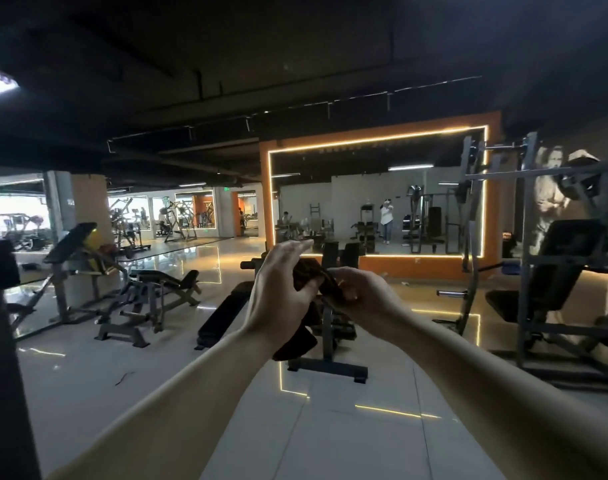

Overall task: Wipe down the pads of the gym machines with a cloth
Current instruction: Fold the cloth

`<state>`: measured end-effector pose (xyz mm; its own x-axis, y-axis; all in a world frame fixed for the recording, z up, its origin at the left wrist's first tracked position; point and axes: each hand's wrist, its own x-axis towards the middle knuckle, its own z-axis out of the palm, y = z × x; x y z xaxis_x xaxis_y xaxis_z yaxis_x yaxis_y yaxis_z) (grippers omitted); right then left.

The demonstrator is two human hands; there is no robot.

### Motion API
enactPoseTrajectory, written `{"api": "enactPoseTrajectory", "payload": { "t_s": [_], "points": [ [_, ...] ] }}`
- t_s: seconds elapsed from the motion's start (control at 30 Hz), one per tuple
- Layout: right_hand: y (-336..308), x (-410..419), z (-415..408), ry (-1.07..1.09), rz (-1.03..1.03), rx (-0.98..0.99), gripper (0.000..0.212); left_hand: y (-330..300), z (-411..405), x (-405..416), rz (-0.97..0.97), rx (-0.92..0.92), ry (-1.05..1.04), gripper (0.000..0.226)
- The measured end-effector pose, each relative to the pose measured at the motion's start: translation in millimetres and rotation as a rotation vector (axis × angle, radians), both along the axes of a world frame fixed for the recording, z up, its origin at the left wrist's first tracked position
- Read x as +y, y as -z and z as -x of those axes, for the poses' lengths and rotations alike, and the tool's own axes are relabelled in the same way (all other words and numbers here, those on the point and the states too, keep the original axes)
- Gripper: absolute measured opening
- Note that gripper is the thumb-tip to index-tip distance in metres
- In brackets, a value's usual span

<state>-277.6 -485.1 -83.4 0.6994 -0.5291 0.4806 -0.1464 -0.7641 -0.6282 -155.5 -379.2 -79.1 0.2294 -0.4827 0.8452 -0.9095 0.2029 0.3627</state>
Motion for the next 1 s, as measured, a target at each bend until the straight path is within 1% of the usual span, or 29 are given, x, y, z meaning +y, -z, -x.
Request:
{"api": "enactPoseTrajectory", "payload": {
  "t_s": [0.03, 0.07, 0.1, 0.17, 0.23, 0.27, 0.3, 0.33, 0.37, 0.4, 0.43, 0.47, 0.5, 0.6, 0.67, 0.73, 0.8, 0.87, 0.93, 0.97, 1.0],
  "points": [
    [-4, -5, 1, 0.079, 0.092, -0.034, 0.027, 3, -2, -5, -0.021, 0.019, 0.015, 0.056],
    [-10, -9, 3, 0.143, 0.147, -0.095, 0.019, 7, -4, -10, -0.047, 0.03, 0.022, 0.058],
    [-15, -12, 4, 0.178, 0.154, -0.163, 0.014, 12, -8, -14, -0.088, 0.034, 0.017, 0.059],
    [-28, -13, 3, 0.177, 0.107, -0.265, 0.012, 21, -15, -19, -0.192, 0.019, 0.019, 0.055],
    [-36, -9, -3, 0.158, 0.071, -0.297, 0.015, 27, -18, -24, -0.305, 0.003, 0.016, 0.05],
    [-39, -6, -7, 0.144, 0.035, -0.318, 0.016, 28, -18, -25, -0.365, 0.027, 0.03, 0.05],
    [-41, -4, -10, 0.136, -0.001, -0.339, 0.016, 27, -18, -27, -0.44, 0.116, 0.068, 0.053],
    [-41, -2, -12, 0.148, -0.016, -0.353, 0.016, 24, -17, -27, -0.512, 0.27, 0.137, 0.055],
    [-41, -2, -14, 0.169, -0.007, -0.355, 0.016, 22, -16, -28, -0.577, 0.455, 0.205, 0.05],
    [-40, -2, -15, 0.188, 0.01, -0.347, 0.016, 21, -16, -29, -0.62, 0.623, 0.268, 0.039],
    [-39, -2, -16, 0.203, 0.025, -0.333, 0.016, 22, -16, -29, -0.635, 0.72, 0.3, 0.028],
    [-37, -2, -16, 0.212, 0.033, -0.322, 0.016, 26, -15, -30, -0.63, 0.755, 0.302, 0.02],
    [-36, -3, -15, 0.221, 0.036, -0.322, 0.017, 31, -13, -32, -0.624, 0.766, 0.296, 0.018],
    [-32, -11, -7, 0.23, 0.022, -0.358, 0.025, 47, -4, -37, -0.596, 0.747, 0.316, 0.031],
    [-30, -15, 1, 0.239, 0.024, -0.368, 0.026, 56, -4, -42, -0.614, 0.664, 0.312, 0.029],
    [-32, -19, 11, 0.227, -0.042, -0.438, 0.025, 69, -8, -47, -0.713, 0.534, 0.258, 0.02],
    [-36, -25, 23, 0.218, -0.143, -0.509, 0.023, 83, -14, -47, -0.833, 0.482, 0.239, 0.018],
    [-38, -37, 36, 0.301, -0.17, -0.519, 0.02, 88, -22, -39, -0.909, 0.489, 0.268, 0.012],
    [-35, -52, 50, 0.41, -0.171, -0.507, 0.019, 85, -38, -28, -0.894, 0.524, 0.308, 0.02],
    [-33, -60, 56, 0.464, -0.17, -0.485, 0.019, 80, -44, -21, -0.851, 0.597, 0.344, 0.025],
    [-30, -66, 62, 0.511, -0.176, -0.451, 0.02, 74, -51, -17, -0.794, 0.709, 0.393, 0.03]
  ]
}}
